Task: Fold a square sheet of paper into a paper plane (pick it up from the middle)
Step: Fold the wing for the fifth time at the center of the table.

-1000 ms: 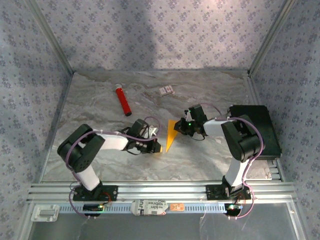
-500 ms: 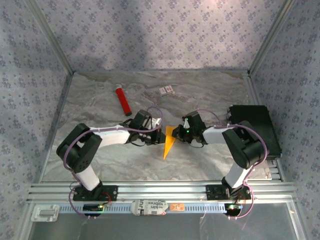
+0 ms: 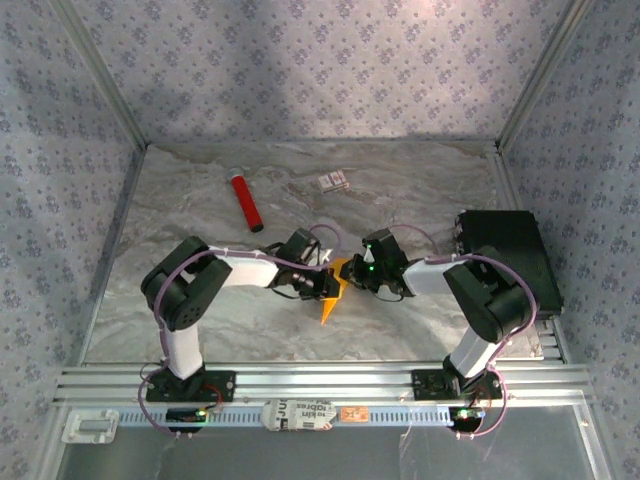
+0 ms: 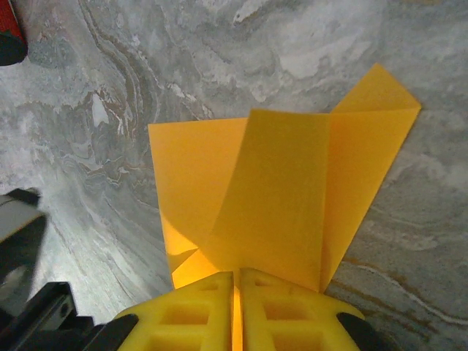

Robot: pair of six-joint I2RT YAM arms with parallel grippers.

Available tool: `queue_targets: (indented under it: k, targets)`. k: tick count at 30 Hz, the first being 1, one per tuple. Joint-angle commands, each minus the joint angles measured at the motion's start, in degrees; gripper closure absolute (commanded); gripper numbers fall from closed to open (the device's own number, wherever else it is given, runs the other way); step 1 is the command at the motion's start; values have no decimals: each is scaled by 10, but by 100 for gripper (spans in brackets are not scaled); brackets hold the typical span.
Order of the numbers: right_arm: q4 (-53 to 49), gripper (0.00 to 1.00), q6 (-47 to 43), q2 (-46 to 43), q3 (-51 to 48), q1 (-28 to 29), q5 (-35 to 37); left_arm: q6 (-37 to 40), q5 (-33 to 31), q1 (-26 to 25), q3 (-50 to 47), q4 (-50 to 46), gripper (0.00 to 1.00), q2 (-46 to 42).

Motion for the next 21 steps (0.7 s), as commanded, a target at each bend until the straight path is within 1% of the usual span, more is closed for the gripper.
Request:
queue_targets:
  k: [1, 10, 21]
  targets:
    - [-30, 88, 6, -2, -11, 6, 12, 10, -28, -5, -10, -26, 100, 11]
    - [-48, 87, -37, -2, 6, -21, 0, 13, -30, -7, -79, -8, 100, 14]
    - [-61, 87, -88, 16, 45, -101, -35, 17, -23, -7, -111, 10, 100, 19]
